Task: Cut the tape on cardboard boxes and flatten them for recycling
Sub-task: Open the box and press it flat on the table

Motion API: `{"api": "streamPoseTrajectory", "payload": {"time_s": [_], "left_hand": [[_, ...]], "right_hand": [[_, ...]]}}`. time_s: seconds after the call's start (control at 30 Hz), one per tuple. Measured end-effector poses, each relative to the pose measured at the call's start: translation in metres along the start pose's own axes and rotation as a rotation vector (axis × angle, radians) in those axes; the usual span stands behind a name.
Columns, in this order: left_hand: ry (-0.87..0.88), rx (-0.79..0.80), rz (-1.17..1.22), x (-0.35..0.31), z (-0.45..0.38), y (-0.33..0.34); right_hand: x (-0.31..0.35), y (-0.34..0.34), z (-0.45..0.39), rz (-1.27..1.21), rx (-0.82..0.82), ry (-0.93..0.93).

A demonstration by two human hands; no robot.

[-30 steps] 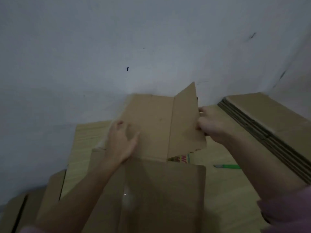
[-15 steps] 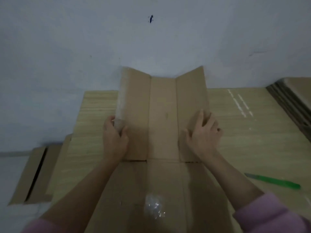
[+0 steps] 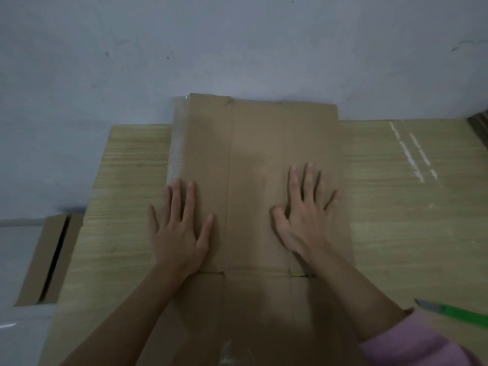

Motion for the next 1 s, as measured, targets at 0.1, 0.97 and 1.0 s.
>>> {"api": "streamPoseTrajectory", "payload": {"time_s": [0.1, 0.97, 1.0], "left_hand": [[-0.039, 0.059, -0.04, 0.002, 0.011, 0.0], [0.368, 0.215, 0.076, -0.023, 0.031, -0.013], [0.391, 0.171, 0.073, -0.019, 0.05, -0.012]], "right_hand": [[0.004, 0.01, 0.003, 0.025, 0.075, 0.0], [0.028, -0.011, 0.043, -0.224, 0.134, -0.196], [0.032, -0.006, 0.064, -0.201, 0.134, -0.215]]}}
Point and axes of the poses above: each hand's wrist, its own z-axis away from the middle knuckle, its own y-axis out of the palm, x = y × z, the point moved 1 cm from there along -z, towards the middle knuckle, and after that the axes turned 11 degrees about -y, right-handed, at the moved point
